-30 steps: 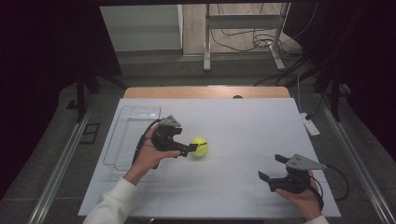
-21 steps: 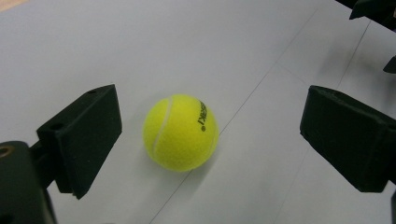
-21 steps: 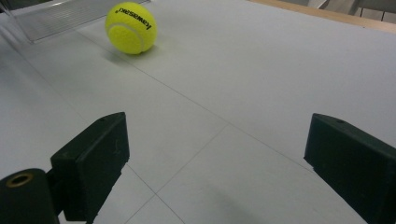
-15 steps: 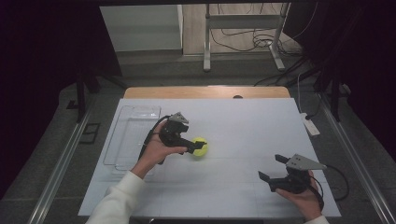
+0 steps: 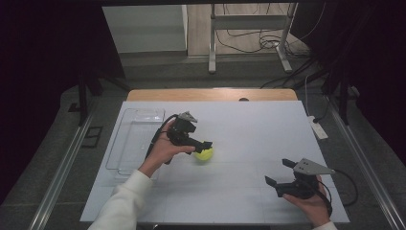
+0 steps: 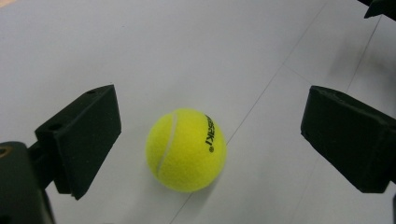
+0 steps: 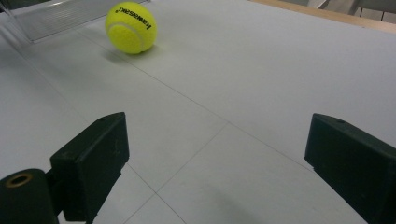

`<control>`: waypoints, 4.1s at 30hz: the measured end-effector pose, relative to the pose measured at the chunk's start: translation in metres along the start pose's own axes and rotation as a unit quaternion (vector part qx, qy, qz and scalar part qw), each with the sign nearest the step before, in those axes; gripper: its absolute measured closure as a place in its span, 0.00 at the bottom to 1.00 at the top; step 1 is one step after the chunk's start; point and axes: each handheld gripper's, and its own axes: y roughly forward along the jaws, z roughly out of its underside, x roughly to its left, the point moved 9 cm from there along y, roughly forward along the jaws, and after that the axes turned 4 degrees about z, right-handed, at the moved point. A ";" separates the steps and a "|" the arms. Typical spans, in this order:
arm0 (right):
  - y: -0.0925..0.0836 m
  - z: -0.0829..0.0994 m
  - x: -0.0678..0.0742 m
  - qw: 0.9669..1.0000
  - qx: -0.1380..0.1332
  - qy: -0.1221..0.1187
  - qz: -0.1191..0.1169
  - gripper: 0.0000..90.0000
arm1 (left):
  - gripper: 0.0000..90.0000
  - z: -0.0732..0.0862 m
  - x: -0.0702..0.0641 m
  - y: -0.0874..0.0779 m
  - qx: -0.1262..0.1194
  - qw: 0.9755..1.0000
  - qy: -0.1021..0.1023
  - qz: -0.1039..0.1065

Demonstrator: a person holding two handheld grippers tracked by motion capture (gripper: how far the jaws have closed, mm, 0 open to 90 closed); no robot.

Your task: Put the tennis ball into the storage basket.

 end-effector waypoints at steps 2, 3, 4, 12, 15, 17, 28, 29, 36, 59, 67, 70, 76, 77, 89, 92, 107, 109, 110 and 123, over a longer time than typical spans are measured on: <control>0.000 0.000 0.000 1.000 0.000 0.000 0.000 0.07 | 0.07 0.000 0.003 0.001 0.004 1.000 -0.003 0.000; 0.000 0.000 0.000 1.000 0.001 0.000 0.001 0.07 | 0.07 0.000 0.004 0.001 0.006 1.000 -0.004 -0.002; 0.000 0.000 -0.001 1.000 0.001 0.000 0.002 0.07 | 0.07 0.000 0.006 0.002 0.008 1.000 -0.004 -0.002; -0.001 0.001 -0.001 1.000 0.001 0.001 0.001 0.07 | 0.06 0.004 0.007 0.010 0.029 1.000 -0.005 0.003; -0.001 0.001 -0.001 1.000 0.001 0.002 0.001 0.07 | 0.06 0.003 0.006 0.010 0.031 0.999 -0.003 0.004; -0.001 0.001 -0.001 1.000 0.002 0.002 0.001 0.07 | 0.06 0.003 0.007 0.010 0.031 0.999 -0.005 0.005; -0.001 0.001 0.000 1.000 0.001 0.002 -0.001 0.07 | 0.06 0.003 0.003 0.018 0.052 0.999 -0.005 0.006; -0.001 0.001 0.000 1.000 0.001 0.002 -0.001 0.07 | 0.06 0.004 0.004 0.019 0.057 0.998 -0.002 0.005; -0.001 0.001 0.000 1.000 0.002 0.002 -0.002 0.07 | 0.04 0.008 0.007 0.028 0.076 0.997 -0.007 0.001; -0.001 0.003 0.001 1.000 0.004 0.002 -0.004 0.07 | 0.02 0.022 0.014 0.047 0.120 0.993 -0.018 -0.009; 0.000 0.003 0.001 1.000 0.005 0.002 -0.004 0.07 | 0.03 0.029 0.016 0.054 0.135 0.991 -0.016 -0.010; 0.000 0.004 0.001 1.000 0.006 0.003 -0.005 0.07 | 0.05 0.031 0.016 0.058 0.138 0.990 -0.020 -0.011; 0.000 0.005 0.000 1.000 0.008 0.003 -0.005 0.07 | 0.25 0.037 0.016 0.063 0.150 0.988 -0.028 -0.008; 0.000 0.005 0.000 1.000 0.008 0.004 -0.005 0.07 | 0.29 0.037 0.016 0.063 0.149 0.988 -0.022 -0.011; 0.000 0.005 -0.001 1.000 0.008 0.005 -0.002 0.07 | 0.31 0.030 0.010 0.049 0.128 0.992 -0.010 -0.017; 0.000 0.004 -0.001 1.000 0.006 0.005 -0.001 0.08 | 0.31 0.026 0.005 0.043 0.116 0.993 -0.001 -0.014; 0.001 0.003 -0.001 1.000 0.006 0.005 -0.001 0.08 | 0.31 0.015 -0.005 0.022 0.071 0.997 0.014 -0.012; 0.001 0.003 0.000 1.000 0.006 0.005 -0.001 0.08 | 0.31 0.014 -0.005 0.021 0.068 0.998 0.015 -0.013; 0.001 0.003 0.000 1.000 0.006 0.004 -0.001 0.08 | 0.31 0.014 -0.005 0.020 0.064 0.998 0.015 -0.011; 0.002 0.004 -0.002 1.000 0.007 0.007 0.002 0.08 | 0.31 0.006 -0.010 0.003 0.022 0.999 0.025 -0.010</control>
